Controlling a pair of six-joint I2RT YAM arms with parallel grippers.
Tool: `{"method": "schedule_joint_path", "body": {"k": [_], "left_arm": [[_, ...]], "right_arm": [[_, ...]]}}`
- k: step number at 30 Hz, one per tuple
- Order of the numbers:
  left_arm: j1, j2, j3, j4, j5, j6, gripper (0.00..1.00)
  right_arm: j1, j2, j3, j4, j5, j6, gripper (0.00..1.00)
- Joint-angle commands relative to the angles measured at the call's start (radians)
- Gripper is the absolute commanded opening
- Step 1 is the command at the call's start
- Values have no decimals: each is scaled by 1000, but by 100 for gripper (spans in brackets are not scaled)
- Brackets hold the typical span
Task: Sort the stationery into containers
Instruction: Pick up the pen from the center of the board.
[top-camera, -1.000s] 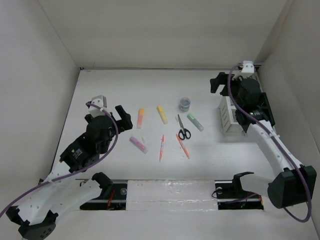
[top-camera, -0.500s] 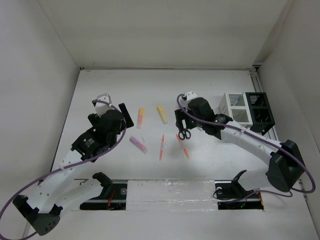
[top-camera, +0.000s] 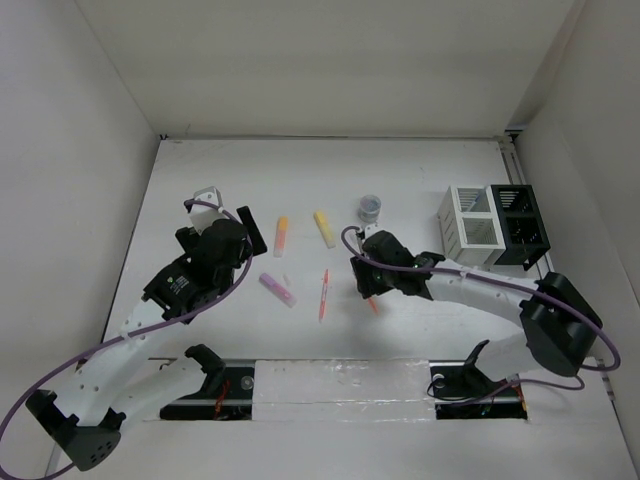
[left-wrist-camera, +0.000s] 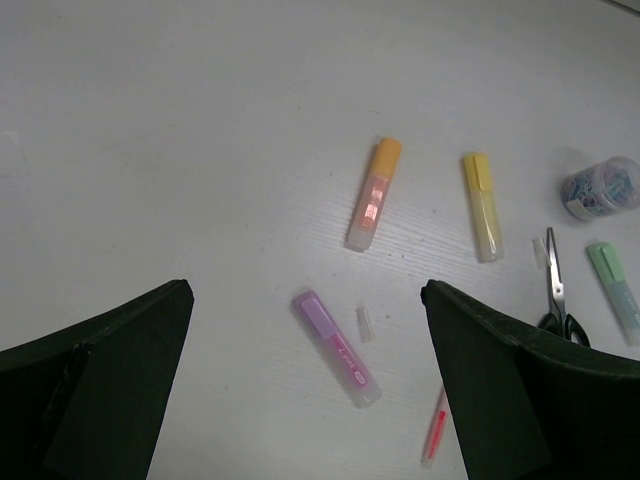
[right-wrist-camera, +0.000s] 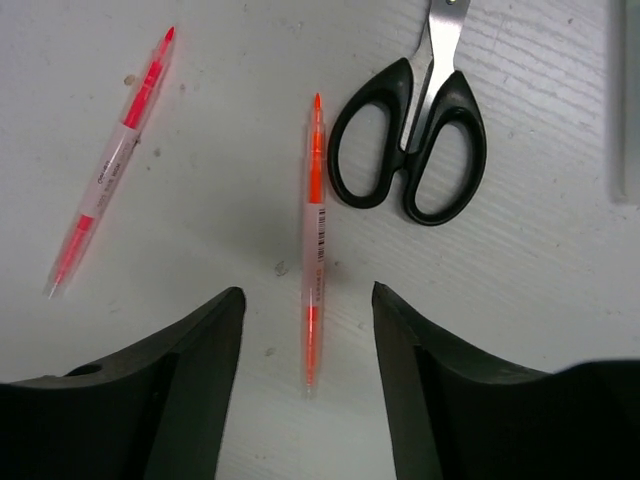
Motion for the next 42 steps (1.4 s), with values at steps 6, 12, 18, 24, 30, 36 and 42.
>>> {"method": "schedule_joint_path", "body": {"k": [6, 12, 18, 24, 30, 36, 42], "left_arm": [[2, 0, 43, -4, -14, -15, 99], [2, 0, 43, -4, -14, -15, 99], [2, -10, 43, -4, -14, -15, 99], [2, -10, 43, -4, -14, -6, 99], [2, -10, 43, -4, -14, -15, 99], [2, 19, 86, 44, 133, -58, 99], [2, 250, 153, 182, 316, -138, 99]], "right_arm": [[23, 94, -2, 61, 3, 58, 54], [43, 143, -11, 48, 12, 79, 44], [74, 208, -11, 37, 25, 108, 29], [74, 258, -22, 38, 25, 127, 8], [118, 196, -11, 38, 6, 127, 0], [155, -33, 66, -122, 155, 136, 0], [38, -298, 107, -270, 327, 125, 0]]}}
